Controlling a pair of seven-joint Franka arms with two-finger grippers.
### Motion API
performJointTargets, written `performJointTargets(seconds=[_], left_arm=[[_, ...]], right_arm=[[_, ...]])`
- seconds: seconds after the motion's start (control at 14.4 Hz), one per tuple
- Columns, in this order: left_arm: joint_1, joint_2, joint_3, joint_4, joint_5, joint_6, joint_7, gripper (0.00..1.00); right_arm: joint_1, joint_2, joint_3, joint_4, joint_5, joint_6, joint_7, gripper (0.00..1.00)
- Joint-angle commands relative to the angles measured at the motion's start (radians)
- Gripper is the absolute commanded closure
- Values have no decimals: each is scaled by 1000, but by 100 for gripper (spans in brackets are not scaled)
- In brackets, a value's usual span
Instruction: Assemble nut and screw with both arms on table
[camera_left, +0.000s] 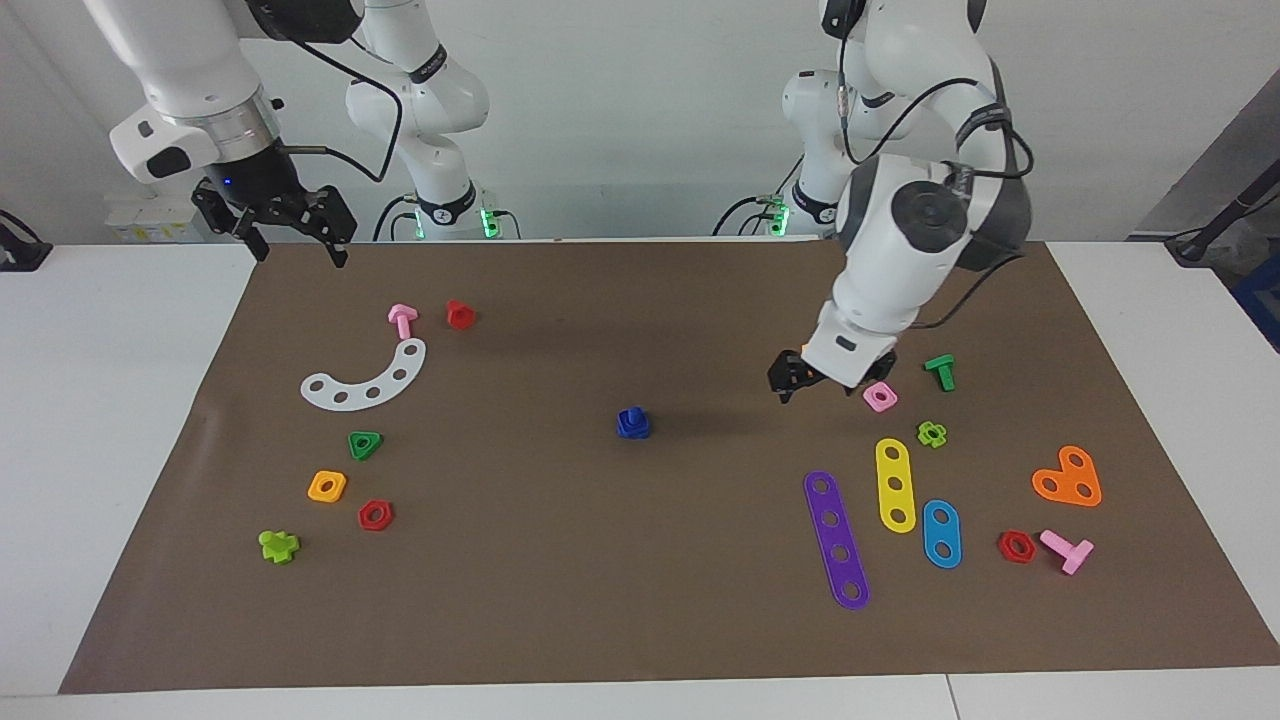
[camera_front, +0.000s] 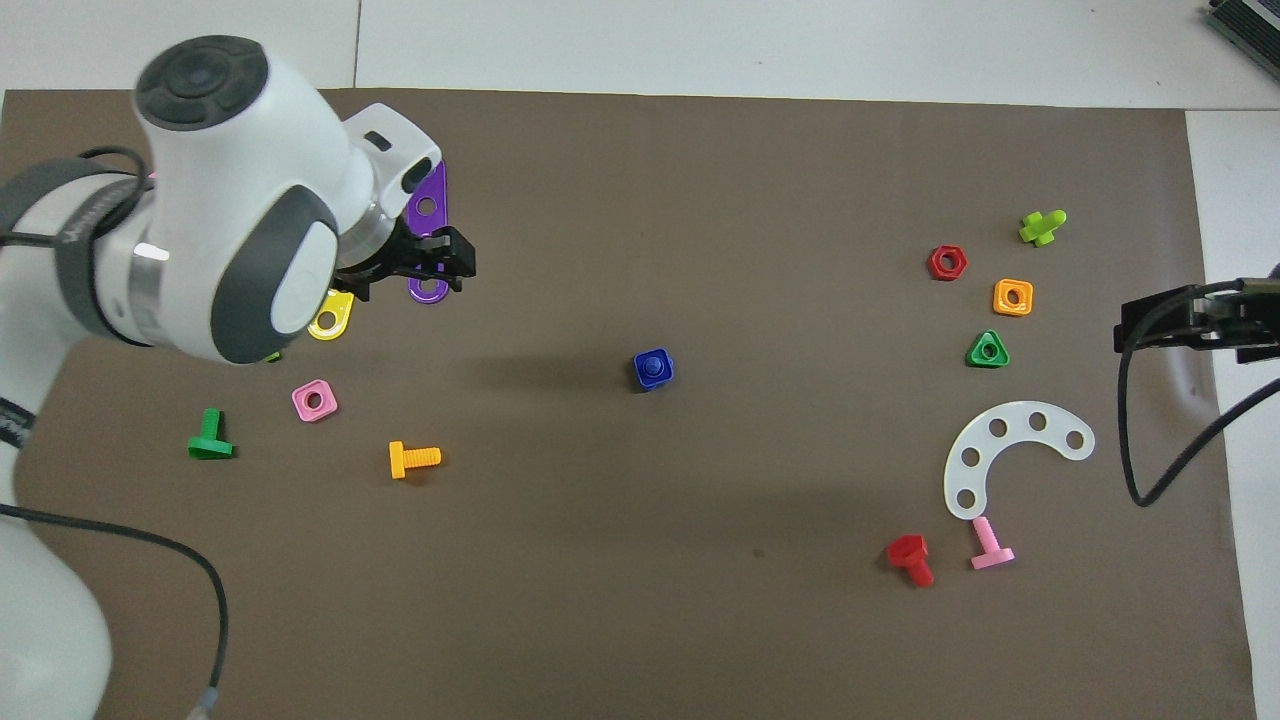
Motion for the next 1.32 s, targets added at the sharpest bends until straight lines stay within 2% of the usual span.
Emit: performJointTargets(seconds=[0.0,0.21,0.55,0.76,1.11,1.25], left_arm=[[100,-97,-11,-137,7,-13,198,0],[196,-171,-9,-227,12,-9,350,2],[235,-301,-8,-306,18,-10,360,1],[256,-372,-2,-295,21,-39,346,0],[266,-378,-6,-167,105,-134,337,0],[260,-378,-8,-145,105,-142,315,0]], right_arm=[[-5,-24,5,-30,16,16,-29,0],[-3,-25,5,-33,16,16,-29,0],[-5,-28,5,-34,16,16,-29,0],[-5,-28,5,-34,16,16,-30,0],[-5,-28,7,-34,18,16,-27,0],[-9,-28,7,-34,30,13,-24,0]])
